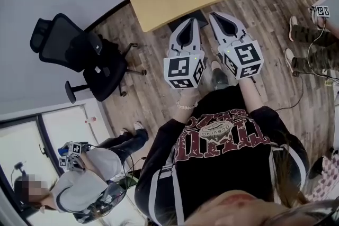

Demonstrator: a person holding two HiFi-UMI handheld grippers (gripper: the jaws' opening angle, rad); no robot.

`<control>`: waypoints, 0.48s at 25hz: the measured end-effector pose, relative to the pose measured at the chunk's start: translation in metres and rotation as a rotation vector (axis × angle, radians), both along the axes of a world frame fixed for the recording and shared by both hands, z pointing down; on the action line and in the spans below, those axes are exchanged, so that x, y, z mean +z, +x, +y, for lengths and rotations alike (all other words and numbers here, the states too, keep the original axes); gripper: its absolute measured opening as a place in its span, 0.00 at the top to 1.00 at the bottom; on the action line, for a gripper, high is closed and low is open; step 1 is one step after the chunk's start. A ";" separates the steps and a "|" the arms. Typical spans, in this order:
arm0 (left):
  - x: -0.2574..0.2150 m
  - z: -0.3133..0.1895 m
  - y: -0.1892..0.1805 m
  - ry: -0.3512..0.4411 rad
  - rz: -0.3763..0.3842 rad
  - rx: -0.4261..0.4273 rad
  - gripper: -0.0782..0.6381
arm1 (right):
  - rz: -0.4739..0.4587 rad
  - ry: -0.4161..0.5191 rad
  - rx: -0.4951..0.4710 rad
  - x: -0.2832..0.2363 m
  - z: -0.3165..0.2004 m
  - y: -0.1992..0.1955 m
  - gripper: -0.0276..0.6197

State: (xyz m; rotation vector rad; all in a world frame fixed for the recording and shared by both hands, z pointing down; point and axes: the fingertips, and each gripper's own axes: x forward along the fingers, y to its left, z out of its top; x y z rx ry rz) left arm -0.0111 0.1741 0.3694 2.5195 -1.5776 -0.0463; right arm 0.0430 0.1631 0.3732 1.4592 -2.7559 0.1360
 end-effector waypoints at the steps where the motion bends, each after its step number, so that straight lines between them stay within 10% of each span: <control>1: 0.000 -0.007 0.002 -0.002 -0.001 0.002 0.83 | -0.001 -0.002 0.001 0.000 -0.007 0.002 0.93; 12: -0.006 -0.086 0.020 -0.018 -0.012 -0.028 0.83 | 0.000 -0.011 -0.027 -0.007 -0.086 0.019 0.93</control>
